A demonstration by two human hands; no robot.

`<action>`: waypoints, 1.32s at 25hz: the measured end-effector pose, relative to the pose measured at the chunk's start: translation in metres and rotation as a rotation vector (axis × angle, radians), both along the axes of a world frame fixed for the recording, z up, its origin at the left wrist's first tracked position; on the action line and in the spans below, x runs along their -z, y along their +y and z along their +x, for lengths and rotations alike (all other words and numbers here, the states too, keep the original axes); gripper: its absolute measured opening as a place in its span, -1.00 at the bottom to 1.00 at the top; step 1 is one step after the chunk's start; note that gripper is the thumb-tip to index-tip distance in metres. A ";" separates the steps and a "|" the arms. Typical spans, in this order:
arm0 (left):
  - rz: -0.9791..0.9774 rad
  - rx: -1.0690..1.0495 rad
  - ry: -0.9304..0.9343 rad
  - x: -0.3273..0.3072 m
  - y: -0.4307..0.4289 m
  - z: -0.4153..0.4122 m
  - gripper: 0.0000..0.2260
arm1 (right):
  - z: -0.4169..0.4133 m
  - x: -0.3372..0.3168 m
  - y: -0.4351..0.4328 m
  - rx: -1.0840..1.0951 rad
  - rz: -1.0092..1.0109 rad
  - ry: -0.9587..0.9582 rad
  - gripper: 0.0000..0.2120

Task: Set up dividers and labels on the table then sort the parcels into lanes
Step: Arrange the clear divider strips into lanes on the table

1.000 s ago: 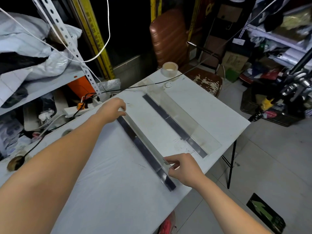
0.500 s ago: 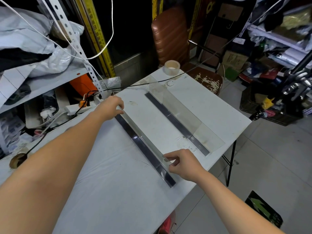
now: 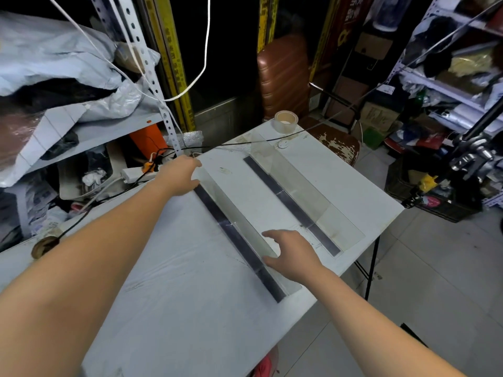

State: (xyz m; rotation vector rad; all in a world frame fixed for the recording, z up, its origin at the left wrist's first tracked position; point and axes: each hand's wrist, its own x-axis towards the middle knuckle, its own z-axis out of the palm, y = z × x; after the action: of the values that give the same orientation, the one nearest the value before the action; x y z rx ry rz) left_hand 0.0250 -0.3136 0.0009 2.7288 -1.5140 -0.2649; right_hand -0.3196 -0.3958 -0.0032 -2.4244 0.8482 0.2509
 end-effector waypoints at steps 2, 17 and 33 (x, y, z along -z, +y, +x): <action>0.049 -0.074 -0.058 -0.011 0.021 -0.002 -0.57 | 0.021 -0.013 0.008 -0.081 -0.094 -0.034 -0.43; 0.033 -0.446 -0.011 -0.075 0.356 -0.019 -0.63 | 0.147 -0.111 0.180 -0.351 -0.355 -0.138 -0.36; 0.045 -0.529 0.052 -0.043 0.476 -0.091 -0.51 | 0.126 -0.056 0.326 -0.460 -0.085 -0.117 -0.40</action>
State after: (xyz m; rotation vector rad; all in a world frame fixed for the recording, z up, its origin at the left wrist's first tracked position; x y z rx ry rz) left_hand -0.0657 0.1629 0.0435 2.9930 -0.7333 -0.3522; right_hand -0.1938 -0.0694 0.0528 -2.6597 0.2459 0.2432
